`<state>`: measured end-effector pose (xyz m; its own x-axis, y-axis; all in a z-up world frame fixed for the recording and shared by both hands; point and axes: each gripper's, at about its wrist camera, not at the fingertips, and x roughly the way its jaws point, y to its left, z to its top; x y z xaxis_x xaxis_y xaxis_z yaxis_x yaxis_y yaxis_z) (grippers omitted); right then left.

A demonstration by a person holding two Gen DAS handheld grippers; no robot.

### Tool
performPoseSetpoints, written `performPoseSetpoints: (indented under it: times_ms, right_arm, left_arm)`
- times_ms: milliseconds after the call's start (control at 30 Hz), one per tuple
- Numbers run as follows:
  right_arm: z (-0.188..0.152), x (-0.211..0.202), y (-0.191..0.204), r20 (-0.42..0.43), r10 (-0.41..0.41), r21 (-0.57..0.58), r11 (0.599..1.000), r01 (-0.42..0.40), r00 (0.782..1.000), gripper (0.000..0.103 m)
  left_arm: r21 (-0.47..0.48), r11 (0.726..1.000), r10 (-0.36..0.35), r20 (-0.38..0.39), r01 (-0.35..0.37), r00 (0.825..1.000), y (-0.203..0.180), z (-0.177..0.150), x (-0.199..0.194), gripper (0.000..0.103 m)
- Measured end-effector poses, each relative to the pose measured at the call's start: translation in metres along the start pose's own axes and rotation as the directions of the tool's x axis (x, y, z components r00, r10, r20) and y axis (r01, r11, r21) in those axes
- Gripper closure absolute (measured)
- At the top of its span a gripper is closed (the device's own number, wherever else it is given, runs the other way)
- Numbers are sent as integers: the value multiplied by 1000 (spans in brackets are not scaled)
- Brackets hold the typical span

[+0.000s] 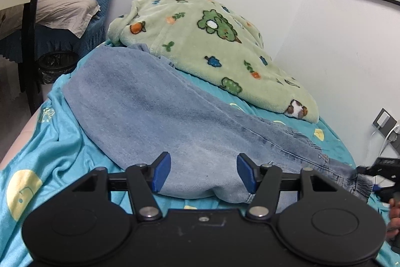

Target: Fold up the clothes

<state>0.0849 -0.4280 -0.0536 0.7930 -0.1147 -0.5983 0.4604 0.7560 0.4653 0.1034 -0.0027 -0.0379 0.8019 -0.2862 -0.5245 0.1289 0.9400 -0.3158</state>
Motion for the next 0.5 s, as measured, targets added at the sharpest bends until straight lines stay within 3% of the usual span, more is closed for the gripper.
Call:
performPoseSetpoints:
  times_ms: [100,133,200,333,500]
  right_arm:
    - [-3,-25,18,128,-62,-117,990,77,990,35]
    - [-2,-30,22,175,-61,-157,984,89,983,34]
    - [1,-30,35,208,13,-235,971,37,978,31]
    - [8,10,75,43,222,-349,917,-194,974,30]
    - [6,88,130,-187,344,-423,817,-392,920,28]
  left_arm:
    - [-4,1000,2,-8,-2,1000,0,1,0,47]
    - [-5,1000,2,-8,-2,1000,-1,1,0,47]
    - [-5,1000,0,-3,0,1000,-2,2,-3,47]
    - [15,1000,3,12,-3,1000,-5,5,-5,47]
    - [30,999,17,19,-17,1000,-4,9,-4,47]
